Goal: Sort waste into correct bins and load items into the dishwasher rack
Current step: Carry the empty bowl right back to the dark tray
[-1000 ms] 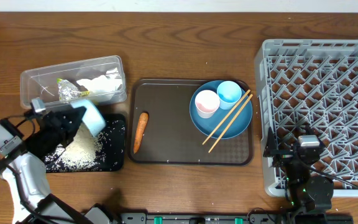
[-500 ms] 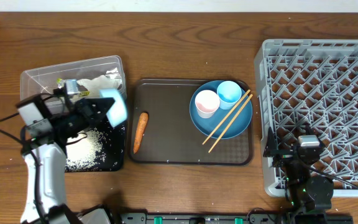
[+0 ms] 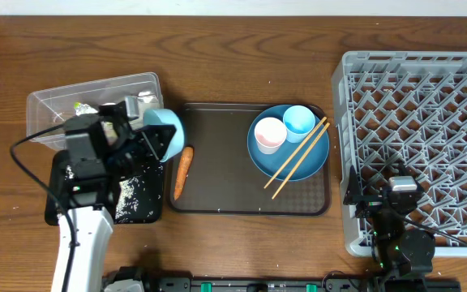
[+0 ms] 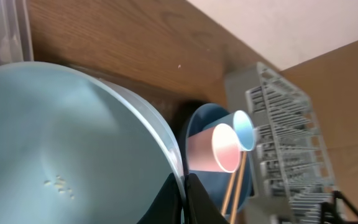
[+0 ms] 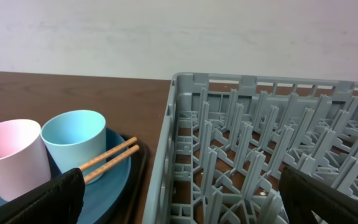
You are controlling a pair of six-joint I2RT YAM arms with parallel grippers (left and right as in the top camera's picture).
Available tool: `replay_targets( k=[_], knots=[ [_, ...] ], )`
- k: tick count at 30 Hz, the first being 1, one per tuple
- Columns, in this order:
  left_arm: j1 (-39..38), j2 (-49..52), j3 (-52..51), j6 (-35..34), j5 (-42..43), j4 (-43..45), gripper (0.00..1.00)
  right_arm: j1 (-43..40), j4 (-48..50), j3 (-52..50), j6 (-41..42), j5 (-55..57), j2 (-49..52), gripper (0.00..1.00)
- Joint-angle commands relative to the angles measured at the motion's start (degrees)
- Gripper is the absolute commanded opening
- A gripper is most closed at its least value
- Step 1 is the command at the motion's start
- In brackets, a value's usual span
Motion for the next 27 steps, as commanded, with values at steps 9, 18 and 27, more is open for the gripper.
replay_targets(
  k=[9, 18, 27],
  knots=[
    [-11.7, -0.3, 0.6, -1.7, -11.8, -0.2, 0.06, -0.6, -0.2, -0.1, 0.8, -0.2, 0.0, 0.99],
    [-18.1, -0.1, 0.6, -1.7, -20.5, -7.0, 0.06, -0.6, -0.2, -0.1, 0.8, -0.2, 0.0, 0.99],
    [-21.6, -0.1, 0.5, 1.4, -25.6, -14.6, 0.06, -0.6, -0.2, -0.1, 0.8, -0.2, 0.0, 0.99]
  ],
)
